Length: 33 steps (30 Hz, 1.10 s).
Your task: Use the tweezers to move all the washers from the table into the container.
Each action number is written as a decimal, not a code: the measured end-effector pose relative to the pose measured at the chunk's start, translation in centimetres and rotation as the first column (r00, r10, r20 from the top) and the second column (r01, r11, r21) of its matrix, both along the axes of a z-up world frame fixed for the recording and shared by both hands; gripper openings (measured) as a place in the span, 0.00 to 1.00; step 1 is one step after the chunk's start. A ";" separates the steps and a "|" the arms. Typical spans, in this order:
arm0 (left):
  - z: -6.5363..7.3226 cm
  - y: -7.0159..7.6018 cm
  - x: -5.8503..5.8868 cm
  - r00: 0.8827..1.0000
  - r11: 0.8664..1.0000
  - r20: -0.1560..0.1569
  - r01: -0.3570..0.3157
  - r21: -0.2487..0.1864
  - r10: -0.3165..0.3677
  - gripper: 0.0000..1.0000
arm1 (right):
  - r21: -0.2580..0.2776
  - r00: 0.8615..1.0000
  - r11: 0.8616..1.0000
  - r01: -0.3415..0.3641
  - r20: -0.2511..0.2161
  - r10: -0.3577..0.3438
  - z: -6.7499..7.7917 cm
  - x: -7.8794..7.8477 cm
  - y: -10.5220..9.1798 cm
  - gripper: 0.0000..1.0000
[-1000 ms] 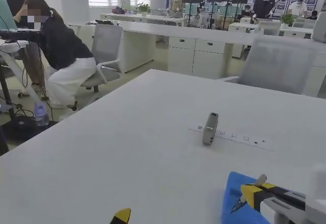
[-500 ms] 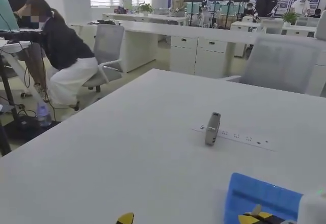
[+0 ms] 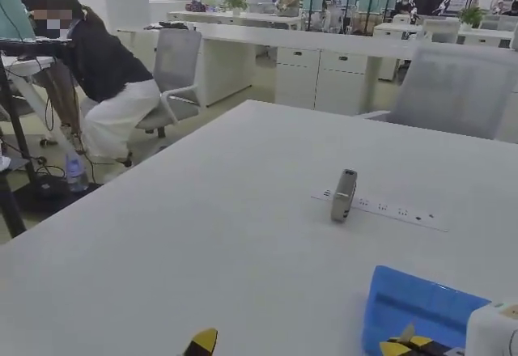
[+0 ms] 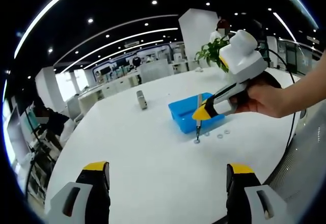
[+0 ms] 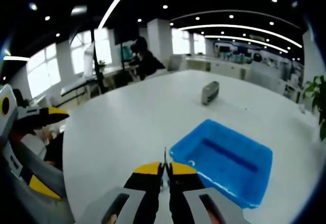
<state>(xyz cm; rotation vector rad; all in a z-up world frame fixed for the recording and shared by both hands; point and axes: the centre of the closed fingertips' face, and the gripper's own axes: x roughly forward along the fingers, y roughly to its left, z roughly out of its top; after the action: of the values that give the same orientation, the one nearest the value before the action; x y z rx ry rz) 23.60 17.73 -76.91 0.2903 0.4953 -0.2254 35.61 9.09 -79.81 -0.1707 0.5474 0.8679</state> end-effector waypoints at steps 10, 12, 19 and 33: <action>-0.1 0.1 0.0 1.000 1.000 -0.005 -0.003 0.006 0.003 0.97 | 0.008 1.000 1.000 0.011 -0.017 -0.011 0.1 -0.2 0.1 0.02; -0.2 0.1 0.0 1.000 1.000 -0.006 -0.004 0.007 0.004 0.97 | -0.014 1.000 1.000 -0.007 0.002 0.007 0.0 -0.3 0.4 0.02; -0.1 0.1 0.0 1.000 1.000 -0.003 -0.005 0.008 0.005 0.97 | -0.042 0.998 0.999 -0.032 0.046 0.034 -0.1 -0.5 0.9 0.01; -0.1 0.1 0.0 1.000 1.000 -0.001 -0.004 0.009 0.004 0.97 | -0.052 1.000 0.998 -0.017 0.015 0.018 0.6 -0.6 0.2 0.00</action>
<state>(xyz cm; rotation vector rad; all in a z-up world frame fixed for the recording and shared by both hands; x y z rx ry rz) 23.62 17.88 -76.96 0.2982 0.4976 -0.2197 35.00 9.30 -79.19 -0.2300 0.5547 0.8691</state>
